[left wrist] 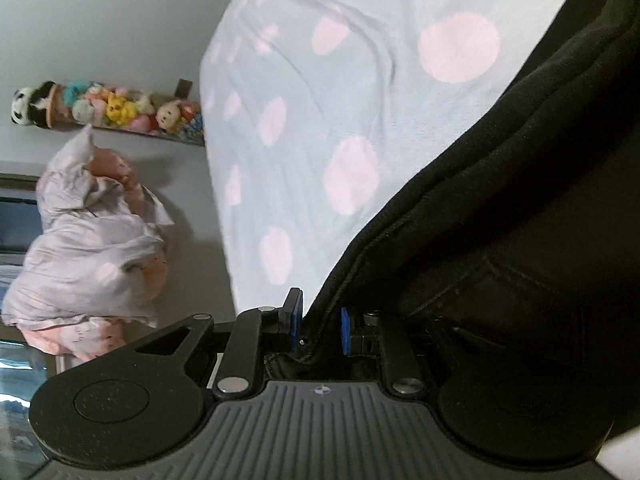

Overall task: Fold clothes
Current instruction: 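Lower the held jeans onto the sheet with both grippers, laying them lengthwise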

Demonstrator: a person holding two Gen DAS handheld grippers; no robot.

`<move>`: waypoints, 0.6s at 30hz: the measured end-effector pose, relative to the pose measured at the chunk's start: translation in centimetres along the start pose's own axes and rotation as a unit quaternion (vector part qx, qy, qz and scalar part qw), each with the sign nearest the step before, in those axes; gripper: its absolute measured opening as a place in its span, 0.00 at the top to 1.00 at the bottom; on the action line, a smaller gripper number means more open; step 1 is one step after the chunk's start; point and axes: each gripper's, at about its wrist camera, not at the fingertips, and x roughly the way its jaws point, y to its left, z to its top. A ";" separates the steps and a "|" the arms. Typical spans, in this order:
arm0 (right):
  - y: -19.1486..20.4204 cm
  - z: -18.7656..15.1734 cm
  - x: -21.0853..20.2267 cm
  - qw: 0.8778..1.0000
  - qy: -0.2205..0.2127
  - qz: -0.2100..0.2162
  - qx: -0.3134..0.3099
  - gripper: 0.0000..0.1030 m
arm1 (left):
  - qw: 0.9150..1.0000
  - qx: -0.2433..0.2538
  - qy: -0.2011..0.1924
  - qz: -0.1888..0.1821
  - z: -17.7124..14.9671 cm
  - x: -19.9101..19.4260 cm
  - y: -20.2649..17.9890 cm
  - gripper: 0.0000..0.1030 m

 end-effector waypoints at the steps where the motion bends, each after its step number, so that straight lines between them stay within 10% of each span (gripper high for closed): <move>1: 0.2 0.3 0.8 1.000 0.000 -0.001 0.002 0.93 | 1.000 -0.004 0.002 -0.001 0.1 0.6 -0.2 0.78; 10: 0.4 0.9 5.5 0.999 0.009 0.006 0.051 0.84 | 1.000 -0.014 0.005 0.022 0.3 1.8 -1.6 0.75; 12: -0.2 0.7 5.4 0.997 0.009 0.007 0.080 0.75 | 0.999 -0.040 0.003 0.023 0.0 1.1 -0.8 0.66; 14: -1.4 0.3 4.7 0.994 0.002 0.003 0.109 0.65 | 0.995 -0.092 -0.007 0.027 -0.4 -0.1 0.4 0.34; 18: -4.2 -1.6 1.8 0.983 -0.022 0.000 0.182 0.62 | 0.978 -0.202 -0.045 0.009 -1.7 -4.7 2.1 0.33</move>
